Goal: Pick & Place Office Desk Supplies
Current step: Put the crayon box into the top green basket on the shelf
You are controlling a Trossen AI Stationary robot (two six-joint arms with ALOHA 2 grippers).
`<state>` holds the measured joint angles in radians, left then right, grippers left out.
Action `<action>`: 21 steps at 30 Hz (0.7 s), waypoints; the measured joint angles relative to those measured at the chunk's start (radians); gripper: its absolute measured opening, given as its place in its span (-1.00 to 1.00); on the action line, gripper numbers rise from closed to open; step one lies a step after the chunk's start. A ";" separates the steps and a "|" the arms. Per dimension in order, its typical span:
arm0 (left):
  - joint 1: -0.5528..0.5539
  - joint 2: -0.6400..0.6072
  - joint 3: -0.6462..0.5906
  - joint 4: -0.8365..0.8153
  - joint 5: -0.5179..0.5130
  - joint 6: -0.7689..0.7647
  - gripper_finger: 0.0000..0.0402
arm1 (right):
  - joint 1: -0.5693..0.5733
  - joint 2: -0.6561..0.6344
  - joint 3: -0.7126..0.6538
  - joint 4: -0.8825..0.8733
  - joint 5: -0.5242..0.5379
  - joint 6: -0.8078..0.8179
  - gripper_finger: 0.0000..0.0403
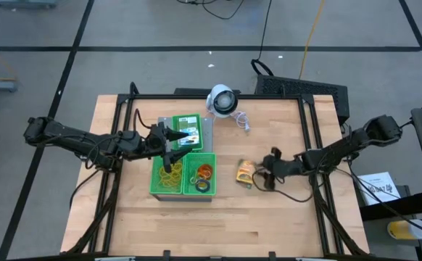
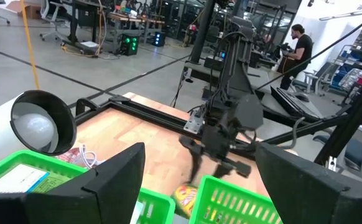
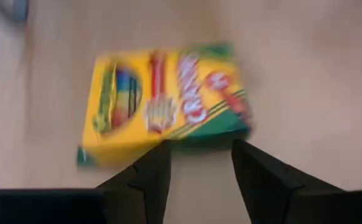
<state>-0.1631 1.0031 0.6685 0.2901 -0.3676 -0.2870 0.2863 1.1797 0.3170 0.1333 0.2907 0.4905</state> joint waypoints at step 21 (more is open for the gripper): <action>0.031 0.000 0.000 0.002 -0.001 -0.015 0.54 | 0.072 0.098 0.220 0.150 0.022 -0.365 0.00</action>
<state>-0.1322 1.0031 0.6685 0.2924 -0.3683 -0.3019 0.3584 1.2775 0.5368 0.2835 0.3130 0.1257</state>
